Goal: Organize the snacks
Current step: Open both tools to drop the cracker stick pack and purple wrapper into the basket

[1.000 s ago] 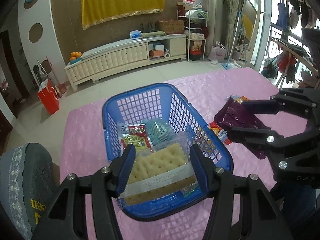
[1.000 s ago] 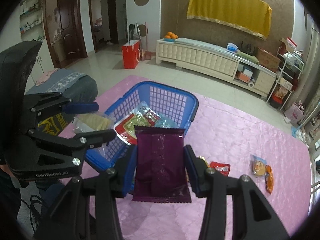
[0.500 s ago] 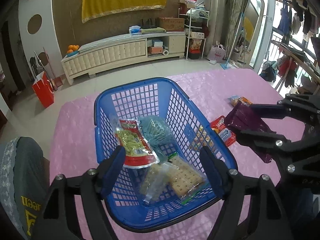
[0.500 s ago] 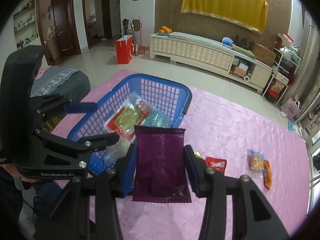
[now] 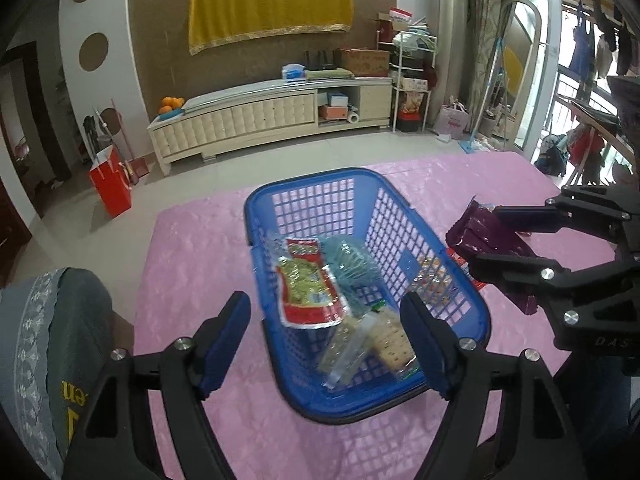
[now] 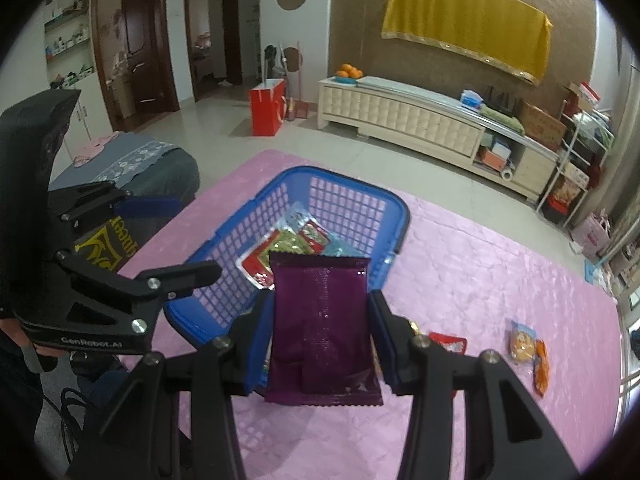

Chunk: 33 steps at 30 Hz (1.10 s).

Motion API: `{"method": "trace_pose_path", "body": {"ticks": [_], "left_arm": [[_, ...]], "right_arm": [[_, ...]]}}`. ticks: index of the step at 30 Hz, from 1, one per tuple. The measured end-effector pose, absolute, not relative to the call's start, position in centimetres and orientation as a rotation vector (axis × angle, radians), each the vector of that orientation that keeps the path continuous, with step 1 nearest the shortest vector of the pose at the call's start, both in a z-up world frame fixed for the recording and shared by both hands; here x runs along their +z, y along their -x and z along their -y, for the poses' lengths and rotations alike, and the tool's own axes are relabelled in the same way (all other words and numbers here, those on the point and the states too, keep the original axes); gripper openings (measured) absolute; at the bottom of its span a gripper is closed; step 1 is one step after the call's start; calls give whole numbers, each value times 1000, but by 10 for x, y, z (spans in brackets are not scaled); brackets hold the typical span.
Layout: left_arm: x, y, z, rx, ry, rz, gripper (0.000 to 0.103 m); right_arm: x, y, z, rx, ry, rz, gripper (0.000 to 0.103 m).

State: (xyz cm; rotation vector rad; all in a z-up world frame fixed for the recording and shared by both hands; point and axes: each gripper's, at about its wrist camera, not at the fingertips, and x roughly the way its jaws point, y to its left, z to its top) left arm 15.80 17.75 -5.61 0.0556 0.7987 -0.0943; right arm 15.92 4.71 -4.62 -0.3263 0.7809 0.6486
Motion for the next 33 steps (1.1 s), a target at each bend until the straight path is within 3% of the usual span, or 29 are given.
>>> {"method": "trace_pose_path", "body": {"ticks": [26, 28, 30, 33], "left_arm": [[-80, -166, -206, -63, -5, -846, 75], [-79, -164, -205, -58, -8, -847, 75], [-76, -162, -202, -54, -14, -844, 75], [-70, -158, -198, -54, -16, -835, 75]], "right_arm": [[-76, -171, -86, 678, 414, -848, 52], [-77, -170, -86, 680, 419, -857, 59], [-74, -167, -84, 660, 427, -843, 74], [-66, -163, -77, 620, 432, -804, 76]]}}
